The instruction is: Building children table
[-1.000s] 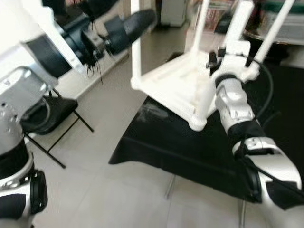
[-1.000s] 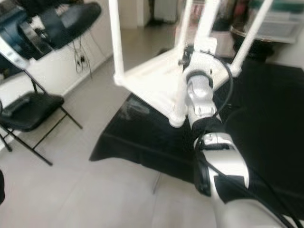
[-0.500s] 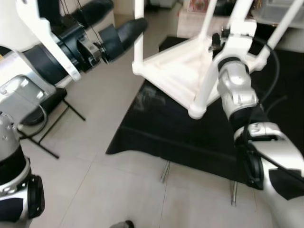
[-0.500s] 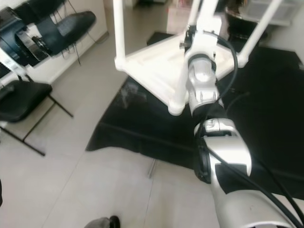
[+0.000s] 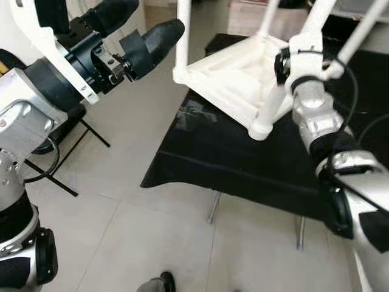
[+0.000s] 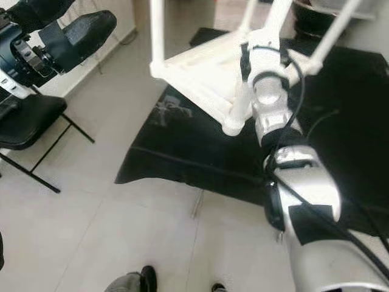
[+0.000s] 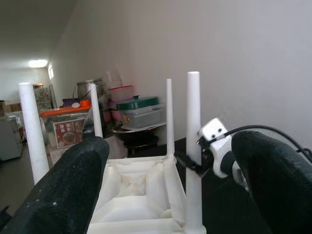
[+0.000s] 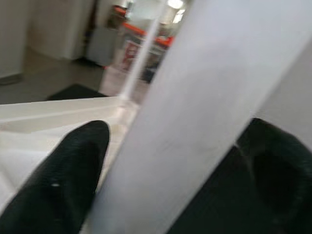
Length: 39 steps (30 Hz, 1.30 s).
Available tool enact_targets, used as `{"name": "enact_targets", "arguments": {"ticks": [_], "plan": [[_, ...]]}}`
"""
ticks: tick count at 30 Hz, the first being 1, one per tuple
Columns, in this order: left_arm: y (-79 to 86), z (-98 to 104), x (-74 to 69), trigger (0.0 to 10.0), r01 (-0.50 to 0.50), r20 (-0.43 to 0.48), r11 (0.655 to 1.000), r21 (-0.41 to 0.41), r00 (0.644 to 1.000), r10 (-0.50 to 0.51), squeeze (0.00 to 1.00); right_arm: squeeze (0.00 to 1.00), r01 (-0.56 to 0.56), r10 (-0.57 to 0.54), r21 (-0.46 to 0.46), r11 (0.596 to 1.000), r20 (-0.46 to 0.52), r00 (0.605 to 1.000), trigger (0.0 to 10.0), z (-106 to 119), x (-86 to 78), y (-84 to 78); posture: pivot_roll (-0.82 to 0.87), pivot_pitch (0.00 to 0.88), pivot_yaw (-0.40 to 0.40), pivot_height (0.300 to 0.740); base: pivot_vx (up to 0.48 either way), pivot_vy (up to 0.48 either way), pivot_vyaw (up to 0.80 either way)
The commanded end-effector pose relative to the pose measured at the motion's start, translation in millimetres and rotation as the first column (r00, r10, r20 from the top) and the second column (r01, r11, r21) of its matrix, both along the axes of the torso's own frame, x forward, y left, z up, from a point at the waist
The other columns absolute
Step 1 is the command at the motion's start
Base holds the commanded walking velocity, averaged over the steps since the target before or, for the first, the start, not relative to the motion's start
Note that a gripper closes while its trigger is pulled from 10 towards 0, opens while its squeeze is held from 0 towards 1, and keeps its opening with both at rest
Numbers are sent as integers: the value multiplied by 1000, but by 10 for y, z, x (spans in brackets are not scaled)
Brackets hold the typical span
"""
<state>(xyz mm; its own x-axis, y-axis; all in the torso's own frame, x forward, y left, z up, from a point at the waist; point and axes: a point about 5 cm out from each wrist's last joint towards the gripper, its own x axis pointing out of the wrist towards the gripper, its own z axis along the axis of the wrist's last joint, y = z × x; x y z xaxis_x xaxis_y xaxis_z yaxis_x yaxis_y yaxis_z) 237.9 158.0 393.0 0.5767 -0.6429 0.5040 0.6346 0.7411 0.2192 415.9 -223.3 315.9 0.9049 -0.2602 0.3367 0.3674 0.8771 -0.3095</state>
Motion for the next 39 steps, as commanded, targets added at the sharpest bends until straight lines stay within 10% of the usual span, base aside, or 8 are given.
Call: {"name": "enact_targets", "arguments": {"ticks": [1, 23, 24, 25, 26, 28, 39], "plan": [[9, -1, -16, 10000, -7, 11, 1000, 2, 1000, 7, 0, 1000, 48, -49, 8, 999, 14, 999, 10000, 74, -17, -77, 67, 153, -8, 740, 0, 0, 0], [143, -94, 42, 10000, -112, 1, 992, -62, 994, 112, 0, 1000, 84, -84, 46, 995, -1, 996, 10000, 8, -112, -373, 26, 117, -21, 740, 0, 0, 0], [185, -172, 74, 10000, -174, -23, 982, -73, 985, 172, 0, 890, 8, -9, 87, 996, 13, 1000, 10000, -41, -110, -265, 17, 111, -24, 740, 0, 0, 0], [244, -320, 104, 10000, -260, -64, 962, -77, 965, 256, 0, 506, -108, 104, 128, 986, 38, 994, 10000, -136, -147, -93, 15, 111, -25, 740, 0, 0, 0], [244, -320, 104, 10000, -260, -64, 962, -77, 965, 256, 0, 506, -108, 104, 128, 986, 38, 994, 10000, -136, -147, -93, 15, 111, -25, 740, 0, 0, 0], [286, -482, 108, 10000, -322, -109, 944, -66, 943, 314, 0, 0, -164, 162, 131, 978, 29, 986, 10000, -285, -228, 12, 10, 109, -26, 740, 0, 0, 0], [343, -1213, 86, 10000, -521, -327, 854, 3, 807, 493, 0, 0, -370, 384, 105, 923, -168, 908, 10000, -1199, -784, 522, -2, 97, -24, 740, 0, 0, 0]]}}
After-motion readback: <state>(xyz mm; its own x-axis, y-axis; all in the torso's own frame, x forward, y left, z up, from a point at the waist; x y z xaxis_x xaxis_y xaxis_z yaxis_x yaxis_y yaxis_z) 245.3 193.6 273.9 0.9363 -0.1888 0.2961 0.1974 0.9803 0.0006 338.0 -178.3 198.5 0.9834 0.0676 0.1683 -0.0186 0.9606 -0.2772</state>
